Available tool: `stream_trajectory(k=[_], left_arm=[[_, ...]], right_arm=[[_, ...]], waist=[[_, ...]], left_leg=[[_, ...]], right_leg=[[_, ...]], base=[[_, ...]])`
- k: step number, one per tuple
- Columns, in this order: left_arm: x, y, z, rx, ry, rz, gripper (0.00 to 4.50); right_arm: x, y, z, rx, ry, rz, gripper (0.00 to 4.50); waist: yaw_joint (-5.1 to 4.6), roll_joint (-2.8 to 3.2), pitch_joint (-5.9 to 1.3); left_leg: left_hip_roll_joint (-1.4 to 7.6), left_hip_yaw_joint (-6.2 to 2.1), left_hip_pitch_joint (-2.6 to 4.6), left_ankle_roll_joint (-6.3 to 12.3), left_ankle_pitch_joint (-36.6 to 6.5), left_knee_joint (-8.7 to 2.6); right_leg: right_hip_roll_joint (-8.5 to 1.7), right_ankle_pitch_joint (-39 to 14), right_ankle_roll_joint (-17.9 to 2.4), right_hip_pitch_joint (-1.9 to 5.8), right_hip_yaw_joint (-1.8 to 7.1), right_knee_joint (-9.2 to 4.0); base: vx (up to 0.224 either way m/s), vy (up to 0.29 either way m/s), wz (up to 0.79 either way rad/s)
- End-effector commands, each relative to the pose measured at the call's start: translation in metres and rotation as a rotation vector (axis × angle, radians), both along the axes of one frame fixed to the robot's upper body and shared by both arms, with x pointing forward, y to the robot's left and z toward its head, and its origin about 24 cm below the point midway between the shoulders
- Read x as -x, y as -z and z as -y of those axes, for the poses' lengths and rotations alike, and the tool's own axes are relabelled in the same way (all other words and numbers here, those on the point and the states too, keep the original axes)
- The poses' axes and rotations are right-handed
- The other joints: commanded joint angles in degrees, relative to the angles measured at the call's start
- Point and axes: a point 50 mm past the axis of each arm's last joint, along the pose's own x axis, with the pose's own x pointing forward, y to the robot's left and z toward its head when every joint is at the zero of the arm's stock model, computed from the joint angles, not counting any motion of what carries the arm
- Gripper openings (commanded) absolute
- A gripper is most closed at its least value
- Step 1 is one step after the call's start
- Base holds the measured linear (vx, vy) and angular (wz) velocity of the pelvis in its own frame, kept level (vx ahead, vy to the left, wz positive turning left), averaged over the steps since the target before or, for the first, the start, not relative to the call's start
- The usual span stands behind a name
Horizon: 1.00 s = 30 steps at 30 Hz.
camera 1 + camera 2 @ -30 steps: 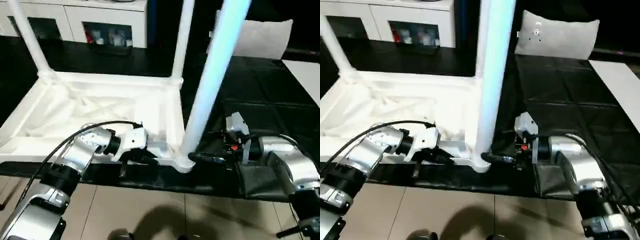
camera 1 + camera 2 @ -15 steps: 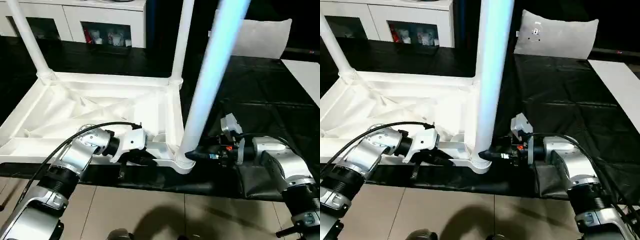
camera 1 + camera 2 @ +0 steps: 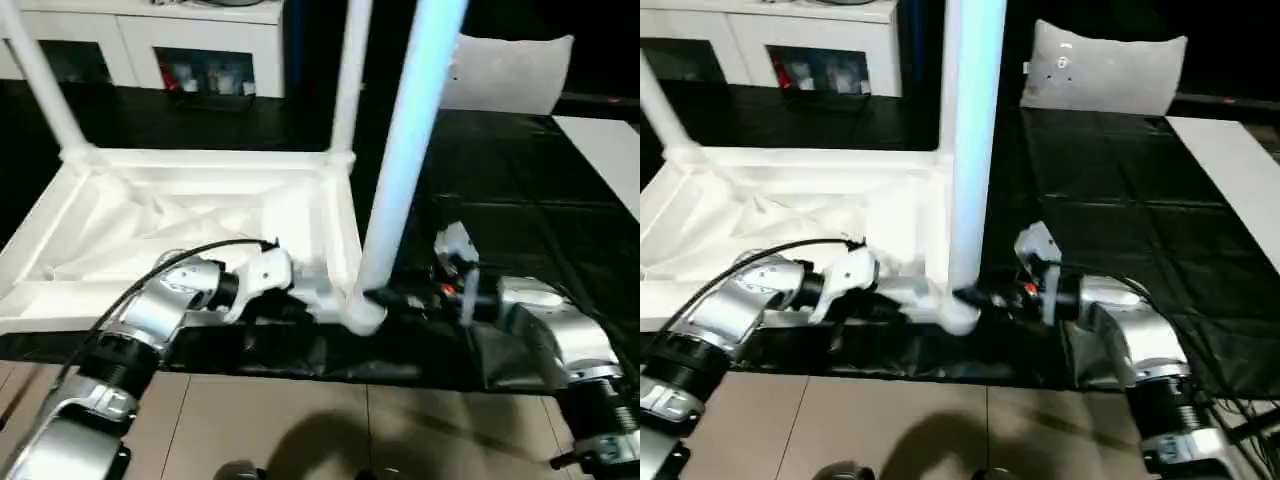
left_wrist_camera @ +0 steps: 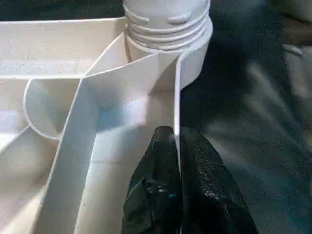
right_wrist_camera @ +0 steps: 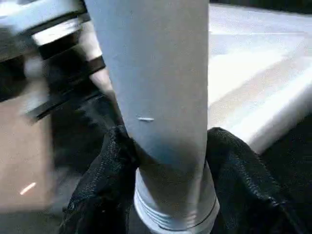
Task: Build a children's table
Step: Rotate leg to tighten
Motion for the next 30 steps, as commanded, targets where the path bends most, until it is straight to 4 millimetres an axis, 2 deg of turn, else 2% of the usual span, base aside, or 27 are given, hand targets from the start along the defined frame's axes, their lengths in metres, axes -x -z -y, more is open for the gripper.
stream_trajectory(k=[1,2,4,5,7,8,9,12,14,15,16,18,21,22,23,25,26,27,28,29,30], left_arm=[[-0.003,-0.007,0.038,0.098,-0.007,0.035,0.0],[-0.006,-0.007,0.045,0.095,-0.032,0.05,0.0],[-0.009,-0.008,0.058,0.11,-0.085,0.053,0.0],[-0.011,-0.009,0.064,0.118,-0.114,0.053,0.0],[-0.011,-0.01,0.075,0.135,-0.135,0.045,0.0],[-0.012,-0.011,0.08,0.136,-0.144,0.055,0.0],[-0.013,-0.012,0.082,0.135,-0.15,0.064,0.0],[-0.014,-0.013,0.084,0.122,-0.149,0.087,0.0],[-0.015,-0.013,0.08,0.107,-0.16,0.102,0.0],[-0.015,-0.012,0.078,0.1,-0.16,0.11,0.0],[-0.015,-0.012,0.074,0.088,-0.158,0.123,0.0],[-0.015,-0.01,0.067,0.066,-0.149,0.142,0.0],[-0.015,-0.007,0.053,0.041,-0.142,0.14,0.0],[-0.014,-0.006,0.047,0.026,-0.138,0.138,0.0],[-0.012,-0.003,0.034,-0.01,-0.12,0.127,0.0],[-0.012,-0.003,0.032,-0.018,-0.109,0.126,0.0],[-0.01,-0.002,0.026,-0.037,-0.074,0.123,0.0],[-0.01,-0.001,0.025,-0.042,-0.062,0.123,0.0],[-0.007,0.0,0.018,-0.064,-0.003,0.124,0.0],[-0.007,0.0,0.018,-0.064,-0.003,0.124,0.0],[-0.006,0.0,0.015,-0.071,0.021,0.123,0.0]], right_arm=[[-0.004,0.009,-0.021,0.049,0.083,-0.032,1.91],[-0.007,0.011,-0.026,0.071,0.15,-0.032,1.91],[-0.016,0.014,-0.029,0.075,0.302,-0.062,1.91],[-0.02,0.014,-0.031,0.068,0.358,-0.081,1.91],[-0.023,0.013,-0.035,0.062,0.405,-0.087,1.91],[-0.024,0.012,-0.036,0.067,0.411,-0.069,1.91],[-0.024,0.011,-0.037,0.07,0.414,-0.056,2.45],[-0.026,0.007,-0.038,0.063,0.413,-0.004,2.67],[-0.026,0.003,-0.039,-0.016,0.419,-0.023,2.79],[-0.026,0.003,-0.037,-0.021,0.424,-0.031,3.0],[-0.025,0.003,-0.035,-0.029,0.431,-0.043,3.05],[-0.024,0.003,-0.029,-0.031,0.442,-0.048,3.13],[-0.022,0.002,-0.018,-0.002,0.401,-0.001,3.51],[-0.019,0.001,-0.014,0.015,0.374,0.025,3.51],[-0.014,0.0,-0.002,0.044,0.335,0.056,3.57],[-0.014,0.0,0.002,0.055,0.329,0.063,3.83],[-0.013,-0.002,0.01,0.073,0.306,0.079,3.83],[-0.013,-0.003,0.012,0.083,0.296,0.081,3.94],[-0.011,-0.008,0.02,0.114,0.23,0.103,3.96],[-0.011,-0.008,0.02,0.114,0.23,0.103,4.02],[-0.009,-0.011,0.023,0.122,0.198,0.115,4.28]], waist=[[-0.23,-0.34,-2.72],[-0.63,-0.13,-2.69],[-1.07,0.04,-2.95],[-1.62,-0.06,-2.82],[-1.71,0.13,-3.08],[-1.73,-0.02,-3.08],[-1.57,0.09,-3.28],[-1.51,0.13,-3.37],[-1.1,-0.02,-3.6],[-0.99,0.07,-3.57],[-0.89,-0.02,-3.64],[-0.73,0.02,-3.53],[-0.36,0.07,-3.5],[-0.24,0.11,-3.75],[-0.01,0.13,-3.6],[0.06,0.14,-3.49],[-0.06,0.27,-3.42],[-0.12,0.14,-3.48],[-0.08,0.38,-3.58],[-0.1,0.29,-3.57],[-0.08,0.37,-3.56]], left_leg=[[1.63,-1.16,0.31,-0.37,-19.0,-4.45],[1.56,-1.37,0.47,-0.72,-20.1,-4.47],[1.49,-1.37,0.8,-0.51,-20.7,-4.42],[1.33,-1.36,0.74,-0.42,-20.9,-4.4],[1.34,-1.37,0.64,0.21,-20.5,-4.4],[1.41,-1.34,0.45,0.5,-20.0,-4.51],[1.54,-1.25,0.36,1.01,-18.7,-4.63],[1.69,-0.99,0.19,1.68,-17.1,-4.67],[1.76,-0.73,0.16,2.32,-15.1,-4.54],[1.78,-0.68,0.13,2.55,-14.5,-4.55],[1.79,-0.67,-0.02,2.86,-13.6,-4.58],[1.88,-0.67,-0.22,3.1,-12.3,-4.65],[1.91,-0.53,-0.24,3.06,-11.7,-4.62],[1.9,-0.58,-0.21,2.91,-11.5,-4.55],[2.05,-0.57,-0.13,2.84,-11.7,-4.62],[2.01,-0.48,-0.15,2.7,-11.8,-4.69],[1.95,-0.51,-0.24,2.48,-12.3,-4.73],[1.97,-0.55,-0.22,2.43,-12.6,-4.7],[1.94,-0.57,-0.16,2.62,-12.6,-4.62],[1.96,-0.51,-0.14,2.75,-12.5,-4.56],[2.08,-0.45,-0.08,2.82,-12.3,-4.57]], right_leg=[[-4.73,-36.6,-4.0,1.75,2.12,-6.36],[-4.7,-38.0,-3.1,1.61,1.88,-6.6],[-4.69,-37.3,-3.1,1.46,1.86,-6.85],[-4.49,-36.9,-3.4,1.33,1.8,-6.85],[-4.71,-35.9,-3.2,1.62,1.77,-7.05],[-4.66,-34.9,-3.4,1.73,1.82,-6.98],[-4.63,-31.9,-4.0,1.89,1.98,-6.76],[-4.57,-26.8,-5.7,1.84,2.38,-6.25],[-4.54,-22.6,-7.4,2.1,2.61,-5.77],[-4.55,-21.0,-8.1,2.16,2.67,-5.53],[-4.54,-19.9,-8.3,2.44,2.64,-5.34],[-4.58,-18.1,-8.7,2.5,2.68,-5.11],[-4.65,-17.4,-8.7,2.63,2.73,-5.1],[-4.63,-17.3,-8.6,2.81,2.67,-4.96],[-4.62,-17.5,-8.5,2.73,2.7,-5.06],[-4.47,-17.2,-8.6,2.65,2.8,-4.98],[-4.41,-17.6,-8.6,2.74,2.74,-5.05],[-4.49,-17.9,-8.6,2.82,2.72,-5.05],[-4.46,-17.9,-8.7,2.87,2.68,-5.12],[-4.45,-17.6,-8.7,2.86,2.75,-5.09],[-4.41,-16.5,-9.3,2.75,2.81,-4.97]], base=[[0.0,0.0,0.0],[0.0,0.0,0.0],[0.0,0.0,0.0],[0.0,0.0,0.0],[0.0,0.0,0.0],[0.0,0.0,0.0],[0.0,0.0,0.0],[0.0,0.0,0.0],[0.0,0.0,0.0],[0.0,0.0,0.0],[0.0,0.0,0.0],[0.0,0.0,0.0],[0.0,0.0,0.0],[0.0,0.0,0.0],[0.0,0.0,0.0],[0.0,0.0,0.0],[0.0,0.0,0.0],[0.0,0.0,0.0],[0.0,0.0,0.0],[0.0,0.0,0.0],[0.0,0.0,0.0]])
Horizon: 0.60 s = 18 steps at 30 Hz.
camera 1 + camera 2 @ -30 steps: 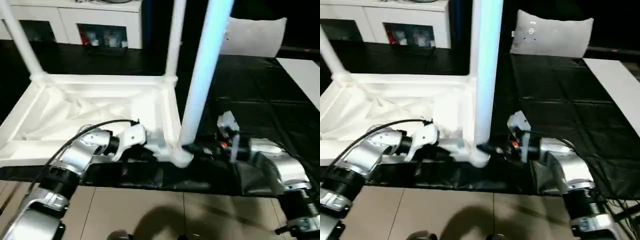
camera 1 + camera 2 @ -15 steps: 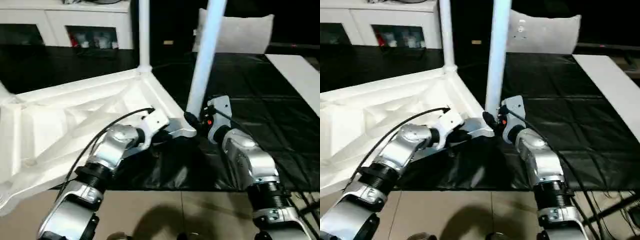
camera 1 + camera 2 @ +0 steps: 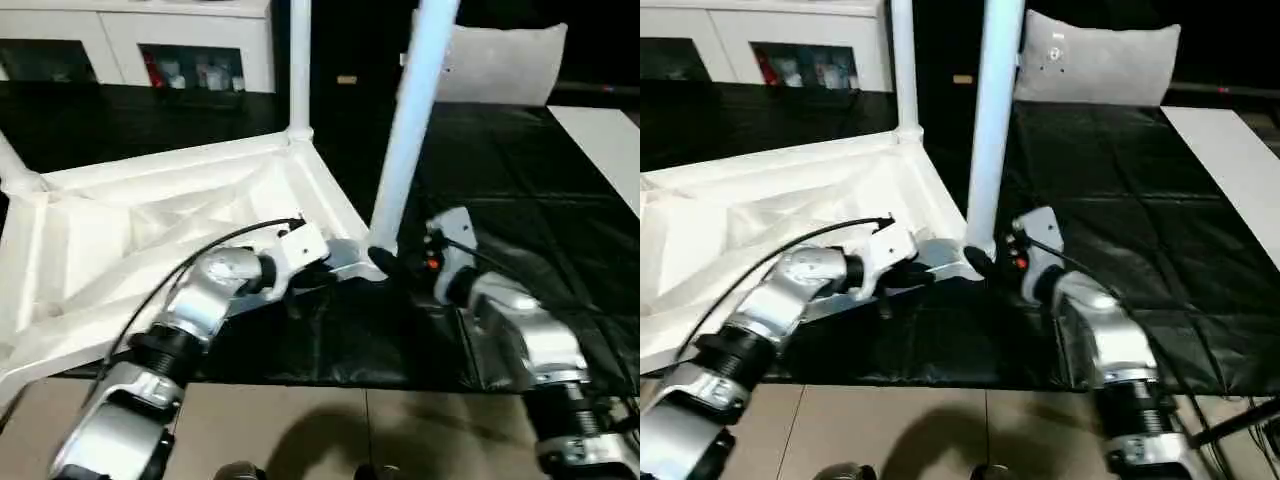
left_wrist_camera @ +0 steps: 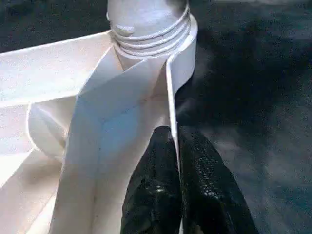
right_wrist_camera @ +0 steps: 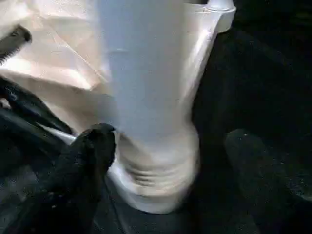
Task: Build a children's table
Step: Rotate leg to tighten
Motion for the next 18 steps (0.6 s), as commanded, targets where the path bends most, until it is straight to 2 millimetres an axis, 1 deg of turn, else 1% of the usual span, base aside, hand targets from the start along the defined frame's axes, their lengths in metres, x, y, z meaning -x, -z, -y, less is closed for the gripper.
stream_trajectory(k=[1,2,3,4,5,6,7,8,9,10,11,13,14,16,17,18], left_arm=[[0.007,0.006,-0.006,-0.04,0.085,-0.023,0.0],[0.007,0.006,-0.006,-0.04,0.085,-0.023,0.0],[0.007,0.006,-0.006,-0.04,0.085,-0.023,0.0],[0.008,0.005,-0.009,-0.038,0.116,-0.034,0.0],[0.008,0.005,-0.009,-0.038,0.116,-0.034,0.0],[0.01,0.002,-0.012,-0.029,0.163,-0.05,0.0],[0.013,0.0,-0.015,-0.023,0.208,-0.072,0.0],[0.013,0.0,-0.015,-0.023,0.212,-0.073,0.0],[0.017,0.0,-0.017,-0.028,0.256,-0.097,0.0],[0.017,0.0,-0.018,-0.029,0.262,-0.101,0.0],[0.017,0.0,-0.018,-0.029,0.262,-0.101,0.0],[0.025,0.001,-0.022,-0.066,0.356,-0.147,0.0],[0.028,0.002,-0.023,-0.087,0.391,-0.159,0.0],[0.03,0.003,-0.023,-0.099,0.414,-0.164,0.0],[0.032,0.003,-0.023,-0.106,0.433,-0.167,0.0],[0.032,0.003,-0.022,-0.107,0.446,-0.169,0.0]], right_arm=[[0.004,-0.011,0.001,0.013,-0.116,0.035,4.28],[0.004,-0.011,0.001,0.013,-0.116,0.035,4.28],[0.004,-0.011,0.001,0.013,-0.116,0.035,4.28],[0.007,-0.013,0.006,0.03,-0.172,0.04,4.28],[0.007,-0.013,0.006,0.03,-0.172,0.04,4.28],[0.009,-0.015,0.011,0.037,-0.229,0.022,4.28],[0.012,-0.016,0.013,0.043,-0.297,0.011,4.28],[0.013,-0.017,0.014,0.043,-0.302,0.01,4.28],[0.016,-0.018,0.014,0.044,-0.369,0.004,4.28],[0.016,-0.018,0.014,0.044,-0.378,0.004,4.28],[0.016,-0.018,0.014,0.044,-0.378,0.004,4.28],[0.023,-0.017,0.01,0.031,-0.521,-0.042,4.02],[0.025,-0.016,0.008,0.02,-0.568,-0.062,4.02],[0.026,-0.016,0.007,0.013,-0.596,-0.075,3.81],[0.027,-0.015,0.005,-0.002,-0.623,-0.092,3.68],[0.028,-0.015,0.005,-0.013,-0.645,-0.102,3.56]], waist=[[0.16,0.01,-3.73],[0.16,-0.1,-3.71],[0.21,-0.07,-3.7],[0.33,-0.18,-3.68],[0.34,-0.18,-3.65],[0.52,-0.05,-3.73],[0.58,-0.06,-3.88],[0.72,-0.07,-3.85],[0.75,-0.32,-3.97],[0.91,-0.25,-4.04],[0.93,-0.24,-3.97],[1.11,-0.15,-3.97],[1.21,-0.47,-4.03],[1.42,-0.38,-4.12],[1.61,-0.43,-4.13],[1.94,-0.27,-4.18]], left_leg=[[2.08,-0.49,0.36,2.89,-12.3,-3.49],[2.07,-0.46,0.27,3.05,-12.3,-3.49],[2.15,-0.42,0.29,3.15,-11.8,-3.48],[2.13,-0.4,0.31,3.31,-12.0,-3.42],[2.15,-0.39,0.29,3.35,-11.8,-3.45],[2.24,-0.4,0.44,3.45,-11.9,-3.42],[2.39,-0.37,0.41,3.49,-11.6,-3.38],[2.34,-0.34,0.44,3.5,-11.9,-3.36],[2.42,-0.29,0.32,3.59,-11.6,-3.34],[2.4,-0.3,0.37,3.69,-11.5,-3.26],[2.39,-0.24,0.16,3.9,-11.1,-3.25],[2.47,-0.26,0.28,4.04,-11.4,-3.21],[2.51,-0.21,0.29,4.18,-11.6,-3.18],[2.63,-0.25,0.32,4.24,-11.4,-3.17],[2.7,-0.22,0.46,4.06,-11.2,-3.17],[2.77,-0.23,0.59,3.94,-11.2,-3.17]], right_leg=[[-4.55,-16.3,-9.7,3.08,2.74,-3.87],[-4.53,-15.8,-9.9,3.17,2.74,-3.8],[-4.55,-14.9,-10.4,3.08,2.76,-3.67],[-4.67,-15.6,-10.6,3.14,2.69,-3.72],[-4.63,-15.6,-10.7,3.11,2.73,-3.73],[-4.69,-15.7,-11.0,3.12,2.67,-3.74],[-4.64,-15.0,-11.3,3.15,2.73,-3.55],[-4.6,-15.1,-11.5,3.18,2.63,-3.56],[-4.57,-14.6,-11.6,3.29,2.63,-3.42],[-4.61,-14.3,-11.8,3.33,2.57,-3.28],[-4.62,-14.1,-11.8,3.3,2.6,-3.27],[-4.75,-15.0,-11.9,3.27,2.57,-3.35],[-4.72,-15.9,-11.7,3.26,2.55,-3.43],[-4.78,-16.1,-11.7,3.2,2.57,-3.27],[-4.74,-16.1,-11.8,3.04,2.57,-3.32],[-4.8,-16.0,-12.0,3.01,2.6,-3.23]], base=[[0.0,0.0,0.0],[0.0,0.0,0.0],[0.0,0.0,0.0],[0.0,0.0,0.0],[0.0,0.0,0.0],[0.0,0.0,0.0],[0.0,0.0,0.0],[0.0,0.0,0.0],[0.0,0.0,0.0],[0.0,0.0,0.0],[0.0,0.0,0.0],[0.0,0.0,0.0],[0.0,0.0,0.0],[0.0,0.0,0.0],[0.0,0.0,0.0],[0.0,0.0,0.0]])
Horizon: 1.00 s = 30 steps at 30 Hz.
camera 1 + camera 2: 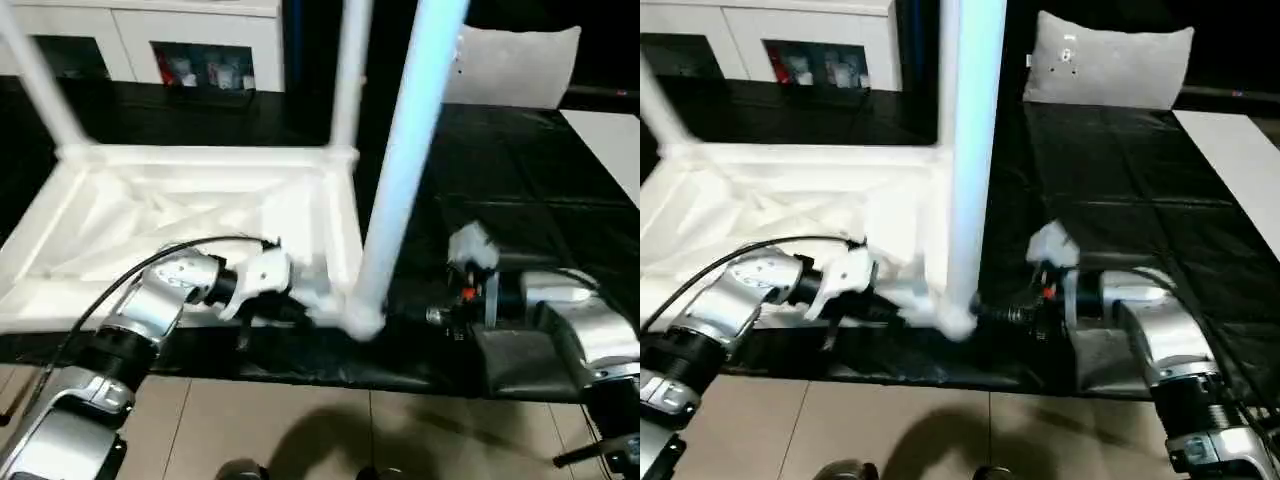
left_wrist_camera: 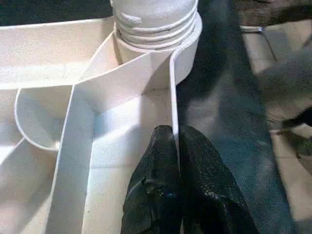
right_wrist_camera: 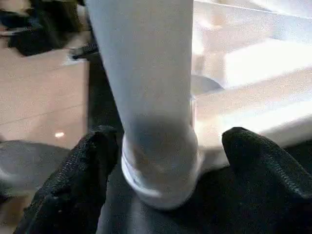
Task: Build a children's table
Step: Rotate leg to tighten
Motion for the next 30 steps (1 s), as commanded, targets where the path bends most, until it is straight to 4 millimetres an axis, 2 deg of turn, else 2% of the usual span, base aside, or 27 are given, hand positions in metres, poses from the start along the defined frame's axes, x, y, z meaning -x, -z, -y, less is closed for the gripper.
stream_trajectory(k=[1,5,6,8,9,16,21,22,24,27,28,29,30], left_arm=[[0.008,0.006,0.007,-0.044,0.097,-0.02,0.0],[0.009,0.004,0.008,-0.038,0.122,-0.024,0.0],[0.01,0.004,0.008,-0.036,0.125,-0.025,0.0],[0.01,0.004,0.009,-0.031,0.127,-0.028,0.0],[0.011,0.004,0.01,-0.027,0.13,-0.03,0.0],[0.012,0.004,0.01,-0.021,0.136,-0.039,0.0],[0.011,0.005,0.009,-0.017,0.127,-0.043,0.0],[0.011,0.005,0.009,-0.009,0.111,-0.046,0.0],[0.009,0.004,0.012,0.021,0.079,-0.045,0.0],[0.002,0.003,0.014,0.043,-0.028,-0.008,0.0],[-0.001,0.003,0.015,0.042,-0.069,0.004,0.0],[-0.003,0.003,0.016,0.047,-0.103,0.004,0.0],[-0.003,0.003,0.018,0.063,-0.125,-0.001,0.0]], right_arm=[[0.0,-0.004,0.0,-0.014,-0.037,-0.014,3.49],[-0.002,-0.002,-0.003,-0.018,-0.085,-0.017,3.12],[-0.001,-0.002,-0.004,-0.022,-0.094,-0.02,2.99],[-0.001,-0.002,-0.006,-0.028,-0.101,-0.026,2.9],[0.0,-0.001,-0.007,-0.035,-0.115,-0.039,2.67],[0.003,0.002,-0.009,-0.052,-0.152,-0.076,2.12],[0.004,0.004,-0.012,-0.061,-0.155,-0.083,1.94],[0.006,0.005,-0.013,-0.072,-0.156,-0.092,1.94],[0.008,0.006,-0.015,-0.098,-0.145,-0.103,1.93],[0.01,0.007,-0.017,-0.11,-0.116,-0.107,1.93],[0.011,0.007,-0.018,-0.109,-0.101,-0.103,1.93],[0.011,0.008,-0.02,-0.106,-0.067,-0.106,1.93],[0.01,0.01,-0.022,-0.095,-0.034,-0.101,1.93]], waist=[[0.1,-0.19,-4.13],[0.43,-0.36,-4.18],[0.45,-0.61,-4.33],[0.54,-0.6,-4.33],[0.58,-0.59,-4.38],[0.84,-0.66,-4.64],[1.09,-0.59,-4.46],[1.08,-0.76,-4.37],[1.12,-0.57,-4.24],[1.11,-0.42,-4.24],[1.02,-0.47,-4.14],[1.07,-0.26,-3.94],[0.99,-0.48,-3.87]], left_leg=[[2.76,-0.25,0.67,3.83,-11.3,-3.38],[2.57,-0.27,0.55,3.05,-11.8,-3.36],[2.55,-0.25,0.57,2.96,-11.7,-3.29],[2.51,-0.29,0.51,2.96,-11.0,-3.28],[2.52,-0.28,0.5,3.1,-10.6,-3.24],[2.47,-0.21,0.42,3.73,-9.0,-3.01],[2.46,-0.23,0.54,3.15,-10.2,-3.05],[2.42,-0.24,0.48,3.08,-10.4,-3.08],[2.42,-0.26,0.51,2.98,-10.8,-3.12],[2.44,-0.37,0.6,2.62,-11.5,-3.17],[2.47,-0.34,0.61,2.49,-11.9,-3.23],[2.43,-0.35,0.85,2.12,-12.7,-3.25],[2.39,-0.44,0.76,1.72,-13.3,-3.37]], right_leg=[[-4.73,-16.2,-11.7,2.9,2.65,-3.31],[-4.91,-17.7,-11.2,3.01,2.61,-3.4],[-4.92,-17.9,-11.1,3.08,2.6,-3.4],[-4.83,-17.8,-10.6,3.08,2.59,-3.29],[-4.84,-17.2,-10.6,3.09,2.6,-3.24],[-4.72,-14.3,-11.4,3.21,2.56,-2.81],[-4.75,-17.3,-10.4,3.02,2.58,-3.16],[-4.72,-17.7,-10.2,3.03,2.57,-3.17],[-4.77,-18.7,-10.0,2.98,2.6,-3.33],[-4.7,-19.1,-10.1,2.96,2.55,-3.29],[-4.63,-19.5,-9.9,2.87,2.6,-3.41],[-4.62,-20.6,-9.8,2.62,2.66,-3.54],[-4.72,-22.2,-9.1,2.8,2.64,-3.73]], base=[[0.0,0.0,0.0],[0.0,0.0,0.0],[0.0,0.0,0.0],[0.0,0.0,0.0],[0.0,0.0,0.0],[0.0,0.0,0.0],[0.0,0.0,0.0],[0.0,0.0,0.0],[0.0,0.0,0.0],[0.0,0.0,0.0],[0.0,0.0,0.0],[0.0,0.0,0.0],[0.0,0.0,0.0]])
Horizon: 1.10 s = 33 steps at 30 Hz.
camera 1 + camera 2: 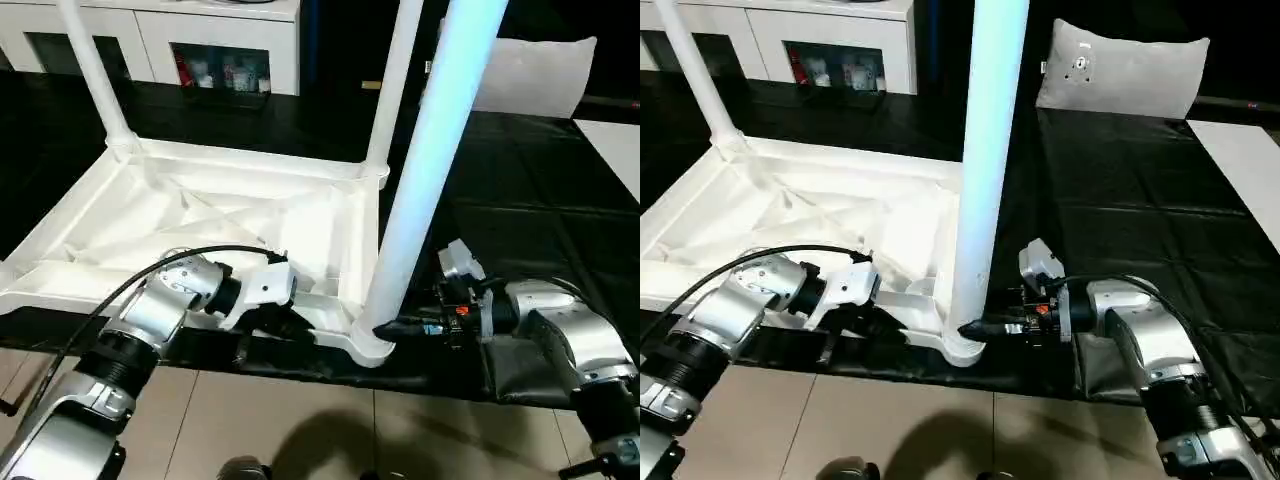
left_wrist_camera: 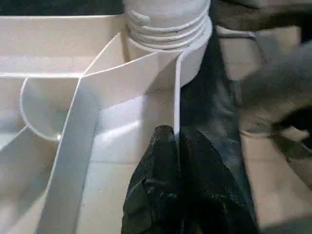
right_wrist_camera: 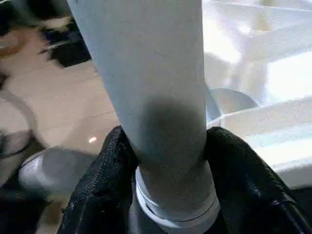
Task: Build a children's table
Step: Rotate leg to tighten
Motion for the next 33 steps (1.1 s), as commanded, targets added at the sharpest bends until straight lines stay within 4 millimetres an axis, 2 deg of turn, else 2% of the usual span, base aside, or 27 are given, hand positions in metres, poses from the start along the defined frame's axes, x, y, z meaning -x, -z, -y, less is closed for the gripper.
stream_trajectory(k=[1,3,4,6,8,10,12,13,14,15,16,17,18,20,21,22,23,24,26,29,30,31,33], left_arm=[[-0.005,-0.002,0.01,0.041,-0.11,0.019,0.0],[-0.005,-0.003,0.016,0.069,-0.157,-0.007,0.0],[-0.005,-0.003,0.02,0.079,-0.179,-0.015,0.0],[-0.007,-0.005,0.028,0.109,-0.226,-0.016,0.0],[-0.016,-0.008,0.048,0.177,-0.366,-0.006,0.0],[-0.018,-0.009,0.052,0.18,-0.39,-0.001,0.0],[-0.024,-0.01,0.063,0.183,-0.46,0.023,0.0],[-0.025,-0.011,0.065,0.182,-0.482,0.029,0.0],[-0.028,-0.011,0.068,0.172,-0.512,0.048,0.0],[-0.03,-0.012,0.072,0.151,-0.558,0.079,0.0],[-0.03,-0.012,0.073,0.144,-0.562,0.087,0.0],[-0.03,-0.012,0.074,0.138,-0.556,0.093,0.0],[-0.029,-0.012,0.073,0.133,-0.55,0.097,0.0],[-0.029,-0.012,0.071,0.123,-0.542,0.103,0.0],[-0.029,-0.012,0.068,0.119,-0.538,0.105,0.0],[-0.029,-0.012,0.067,0.117,-0.535,0.104,0.0],[-0.028,-0.011,0.062,0.109,-0.521,0.103,0.0],[-0.027,-0.011,0.06,0.105,-0.517,0.101,0.0],[-0.027,-0.009,0.054,0.089,-0.494,0.106,0.0],[-0.024,-0.007,0.044,0.07,-0.443,0.1,0.0],[-0.022,-0.005,0.039,0.063,-0.408,0.085,0.0],[-0.019,-0.004,0.035,0.057,-0.38,0.076,0.0],[-0.017,-0.004,0.032,0.058,-0.338,0.071,0.0]], right_arm=[[0.001,0.002,-0.017,-0.003,0.025,0.006,1.93],[-0.006,0.007,-0.022,0.027,0.152,0.003,1.93],[-0.01,0.008,-0.025,0.029,0.206,0.003,1.93],[-0.017,0.009,-0.031,0.03,0.306,-0.009,1.91],[-0.028,0.011,-0.043,0.025,0.508,-0.041,1.91],[-0.03,0.011,-0.046,0.028,0.543,-0.041,1.91],[-0.038,0.012,-0.053,0.05,0.66,-0.018,1.9],[-0.04,0.013,-0.054,0.06,0.693,-0.012,1.9],[-0.042,0.013,-0.056,0.07,0.729,-0.007,1.9],[-0.045,0.012,-0.06,0.072,0.768,0.032,1.9],[-0.046,0.011,-0.061,0.056,0.774,0.044,1.9],[-0.046,0.009,-0.061,0.043,0.773,0.065,2.46],[-0.046,0.009,-0.061,0.029,0.773,0.071,2.6],[-0.045,0.007,-0.061,0.003,0.765,0.082,2.66],[-0.044,0.006,-0.06,-0.017,0.755,0.089,2.96],[-0.044,0.006,-0.059,-0.025,0.747,0.092,3.03],[-0.041,0.005,-0.054,-0.047,0.721,0.108,3.03],[-0.041,0.005,-0.051,-0.049,0.711,0.117,3.07],[-0.038,0.004,-0.042,-0.049,0.657,0.143,3.46],[-0.032,0.003,-0.03,-0.006,0.536,0.182,3.5],[-0.028,0.001,-0.024,0.019,0.466,0.204,3.58],[-0.027,0.0,-0.018,0.03,0.438,0.207,3.84],[-0.026,-0.003,-0.012,0.03,0.422,0.205,3.91]], waist=[[-0.49,-0.21,-3.54],[-1.33,-0.44,-3.3],[-2.06,-0.39,-3.15],[-2.96,-0.5,-3.07],[-3.6,-0.62,-3.09],[-4.16,-0.51,-2.9],[-4.7,-0.44,-2.94],[-4.77,-0.21,-3.01],[-4.82,-0.22,-3.16],[-4.86,-0.02,-3.27],[-4.88,-0.07,-3.29],[-4.77,-0.17,-3.33],[-4.63,-0.05,-3.47],[-4.53,-0.06,-3.69],[-4.39,0.05,-3.72],[-4.35,0.02,-3.8],[-4.24,-0.02,-3.96],[-4.14,0.02,-3.92],[-4.09,0.16,-3.81],[-4.06,0.1,-3.72],[-4.04,0.1,-3.65],[-3.91,0.17,-3.77],[-4.12,0.12,-3.58]], left_leg=[[2.26,-0.56,0.55,1.62,-13.9,-3.94],[2.03,-0.81,0.36,0.57,-15.4,-4.14],[1.82,-0.92,0.66,0.25,-17.0,-4.08],[1.58,-1.07,0.54,0.15,-17.7,-4.01],[1.41,-1.17,0.45,0.03,-17.6,-3.9],[1.26,-1.22,0.7,0.04,-18.4,-3.84],[1.07,-1.09,0.92,0.44,-18.6,-3.67],[1.0,-1.13,0.82,0.45,-18.5,-3.62],[1.16,-1.22,0.51,0.58,-17.7,-3.85],[1.35,-1.15,0.54,0.76,-17.5,-3.93],[1.41,-1.11,0.56,0.89,-17.3,-3.97],[1.45,-1.07,0.4,1.22,-16.7,-4.05],[1.56,-1.03,0.3,1.57,-15.7,-4.09],[1.67,-0.92,0.05,2.2,-13.4,-4.1],[1.72,-0.76,0.09,2.56,-12.3,-4.02],[1.71,-0.7,0.08,2.74,-11.8,-3.94],[1.69,-0.71,-0.2,3.14,-10.5,-3.92],[1.71,-0.59,-0.19,3.65,-10.0,-3.84],[1.65,-0.54,-0.3,4.06,-9.4,-3.79],[1.74,-0.53,-0.23,4.68,-9.7,-3.79],[1.78,-0.6,-0.3,4.74,-10.1,-3.83],[1.73,-0.59,-0.21,4.72,-10.7,-3.76],[1.82,-0.6,-0.21,4.56,-11.8,-3.9]], right_leg=[[-4.72,-23.5,-9.0,2.55,2.55,-4.36],[-4.79,-28.1,-7.3,2.56,2.44,-4.65],[-4.81,-31.5,-6.1,2.24,2.32,-5.18],[-4.77,-34.1,-5.0,2.22,2.16,-5.62],[-4.65,-35.1,-4.3,2.2,1.92,-5.8],[-4.53,-36.1,-3.9,1.76,1.79,-6.13],[-4.44,-36.5,-3.3,1.37,1.82,-6.49],[-4.46,-36.3,-3.3,1.53,1.78,-6.44],[-4.5,-34.8,-3.3,1.85,1.81,-6.28],[-4.39,-32.4,-3.8,1.76,1.96,-6.13],[-4.33,-31.3,-4.1,1.68,2.02,-6.09],[-4.4,-29.2,-4.8,1.87,2.14,-5.87],[-4.36,-26.2,-5.7,2.05,2.3,-5.51],[-4.29,-20.5,-7.4,2.42,2.46,-4.88],[-4.31,-17.5,-8.5,2.42,2.57,-4.63],[-4.35,-16.2,-9.0,2.51,2.61,-4.48],[-4.41,-13.8,-9.9,2.96,2.59,-4.09],[-4.44,-12.4,-10.5,2.95,2.64,-4.0],[-4.4,-11.7,-10.8,3.09,2.63,-3.99],[-4.29,-11.9,-11.3,3.24,2.52,-4.04],[-4.37,-12.6,-11.2,3.24,2.49,-4.15],[-4.4,-13.8,-10.9,3.44,2.49,-4.22],[-4.38,-15.8,-10.7,3.22,2.46,-4.48]], base=[[0.0,0.0,0.0],[0.0,0.0,0.0],[0.0,0.0,0.0],[0.0,0.0,0.0],[0.0,0.0,0.0],[0.0,0.0,0.0],[0.0,0.0,0.0],[0.0,0.0,0.0],[0.0,0.0,0.0],[0.0,0.0,0.0],[0.0,0.0,0.0],[0.0,0.0,0.0],[0.0,0.0,0.0],[0.0,0.0,0.0],[0.0,0.0,0.0],[0.0,0.0,0.0],[0.0,0.0,0.0],[0.0,0.0,0.0],[0.0,0.0,0.0],[0.0,0.0,0.0],[0.0,0.0,0.0],[0.0,0.0,0.0],[0.0,0.0,0.0]])
